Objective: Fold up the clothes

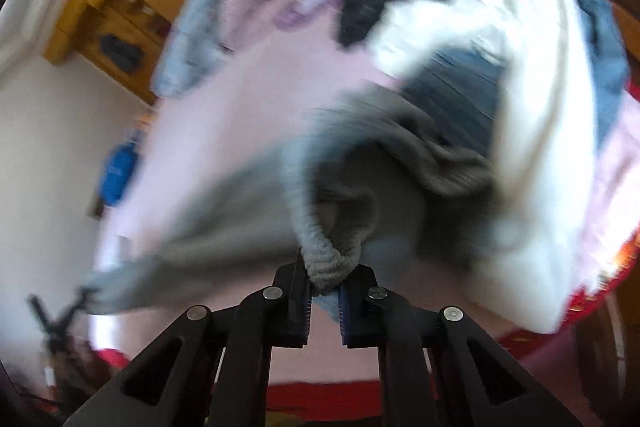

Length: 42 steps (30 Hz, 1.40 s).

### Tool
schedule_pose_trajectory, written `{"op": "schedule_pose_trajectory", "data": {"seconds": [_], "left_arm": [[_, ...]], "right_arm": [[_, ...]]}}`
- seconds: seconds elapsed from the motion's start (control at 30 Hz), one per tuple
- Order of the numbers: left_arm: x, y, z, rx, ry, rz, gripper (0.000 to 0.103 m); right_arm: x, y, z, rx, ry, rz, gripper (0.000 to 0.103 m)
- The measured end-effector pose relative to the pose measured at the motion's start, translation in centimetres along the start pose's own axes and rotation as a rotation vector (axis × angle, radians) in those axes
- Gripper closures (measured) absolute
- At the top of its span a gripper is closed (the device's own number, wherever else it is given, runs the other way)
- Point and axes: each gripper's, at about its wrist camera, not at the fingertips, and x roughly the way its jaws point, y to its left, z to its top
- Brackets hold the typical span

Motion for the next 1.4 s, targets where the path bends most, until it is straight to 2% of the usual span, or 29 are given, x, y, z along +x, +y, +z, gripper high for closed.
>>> {"op": "schedule_pose_trajectory", "data": {"seconds": [0.1,0.17,0.23,0.4,0.5,0.57,0.6,0.73,0.87,0.97,1.1,1.13,1.23,1.3,1.4], "left_arm": [[-2.5,0.9,1.2,0.001,-0.063,0.025,0.096],[-4.7,1.9,1.6,0.003,-0.098,0.058,0.096],[-6.9,2.8,2.0,0.005,-0.134,0.09,0.096],[-8.0,5.8,-0.7,-0.011,-0.076,0.168,0.096],[-6.0,7.7,-3.6,-0.057,0.025,0.204,0.096],[-4.2,8.6,-5.1,-0.079,0.089,0.22,0.096],[-3.4,8.7,-5.6,-0.085,0.119,0.229,0.095],[0.1,8.7,-6.8,-0.104,0.24,0.247,0.089],[1.1,9.7,-7.6,-0.116,0.3,0.335,0.086],[0.6,11.0,-7.6,-0.151,0.299,0.411,0.086],[-0.8,11.7,-6.5,-0.161,0.238,0.466,0.087],[-0.9,10.8,-5.8,-0.144,0.22,0.413,0.087],[0.6,7.3,-4.1,-0.079,0.211,0.264,0.087],[3.2,4.3,-2.6,-0.082,0.219,0.122,0.087],[7.2,0.9,-0.9,-0.112,0.236,-0.04,0.087]], "right_arm": [[-3.1,3.8,1.3,-0.003,-0.06,0.17,0.092],[-5.8,5.7,1.7,-0.016,-0.095,0.245,0.092],[-6.2,4.3,0.7,0.009,-0.076,0.192,0.092],[-7.3,0.8,-1.6,0.071,-0.026,0.058,0.092],[-8.0,-1.4,-3.1,0.107,0.004,-0.023,0.092],[-6.4,-3.9,-4.9,0.151,0.081,-0.103,0.092],[-5.6,-4.7,-5.8,0.172,0.113,-0.115,0.091],[-3.4,-5.2,-7.6,0.167,0.231,-0.174,0.088],[-3.7,-4.3,-7.5,0.103,0.248,-0.214,0.087],[-4.6,-3.5,-6.9,0.063,0.222,-0.241,0.085],[-6.5,-2.3,-5.8,0.015,0.158,-0.275,0.085],[-7.0,-2.0,-5.5,0.003,0.143,-0.283,0.085],[-6.7,0.0,-3.7,-0.02,0.083,-0.182,0.079],[-5.6,0.8,-2.5,-0.039,0.068,-0.135,0.073],[-4.3,1.8,-2.0,-0.064,0.072,-0.087,0.073]]}}
